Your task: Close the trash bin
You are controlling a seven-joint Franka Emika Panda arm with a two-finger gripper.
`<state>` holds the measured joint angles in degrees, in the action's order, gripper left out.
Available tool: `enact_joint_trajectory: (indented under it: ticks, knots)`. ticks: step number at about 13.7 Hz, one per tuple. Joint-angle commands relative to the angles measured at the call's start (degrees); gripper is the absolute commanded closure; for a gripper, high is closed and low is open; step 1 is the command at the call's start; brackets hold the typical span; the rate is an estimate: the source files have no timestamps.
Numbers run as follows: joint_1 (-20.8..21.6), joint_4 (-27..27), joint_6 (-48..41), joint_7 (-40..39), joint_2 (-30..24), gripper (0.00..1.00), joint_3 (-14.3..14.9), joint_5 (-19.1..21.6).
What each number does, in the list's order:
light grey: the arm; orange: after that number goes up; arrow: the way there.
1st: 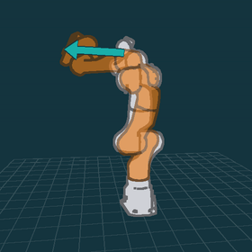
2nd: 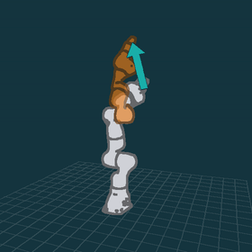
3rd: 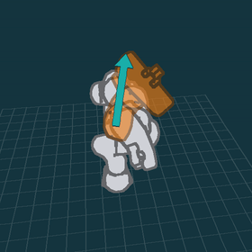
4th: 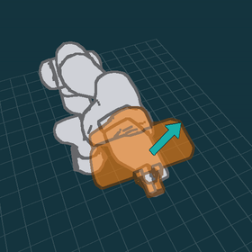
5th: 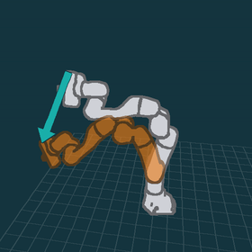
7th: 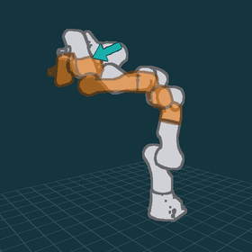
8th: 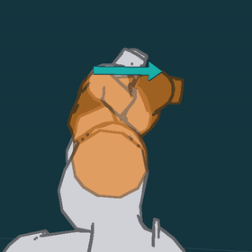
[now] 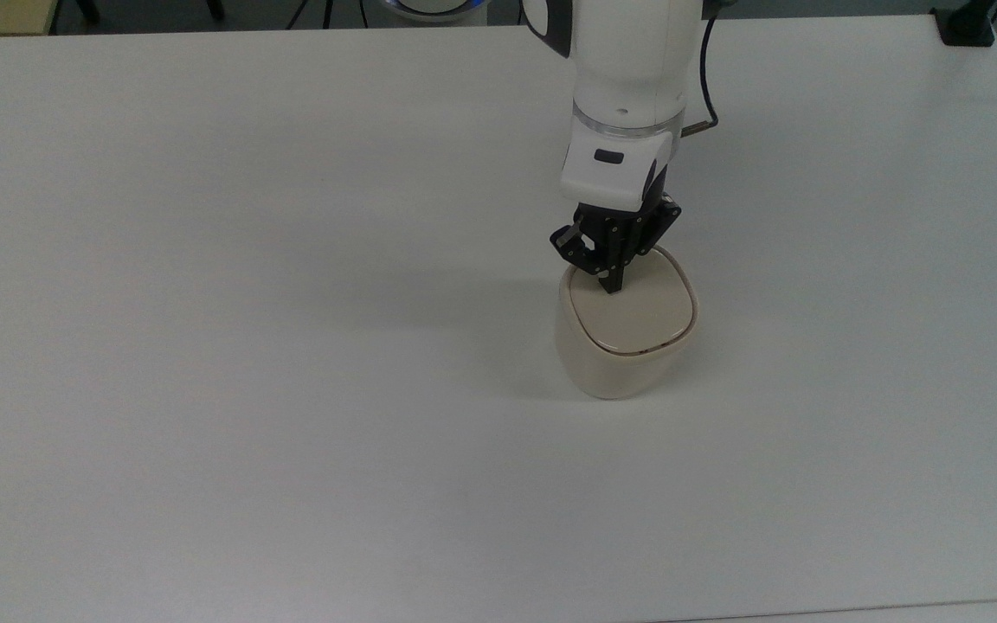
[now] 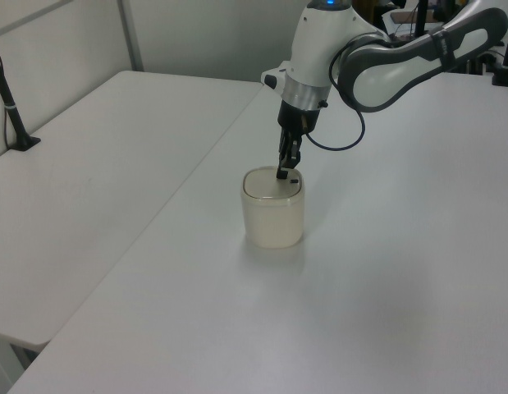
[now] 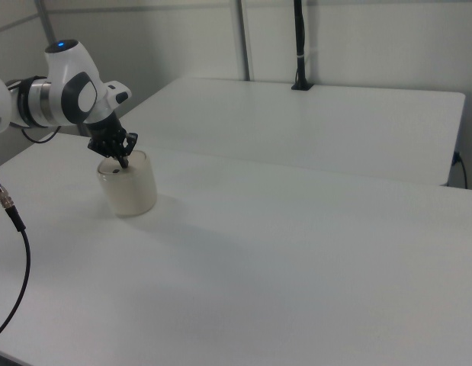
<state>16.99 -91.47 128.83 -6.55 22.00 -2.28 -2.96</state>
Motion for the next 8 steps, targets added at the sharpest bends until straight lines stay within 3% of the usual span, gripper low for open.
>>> enact_joint_trajectory:
  ticks: [1, 8]
  knots:
    - [0.76, -0.47, -0.95, -1.01, 0.33, 1.0, 0.61, -0.55]
    - [1.29, 0.05, -0.95, -0.57, 1.12, 1.0, 0.61, -0.55]
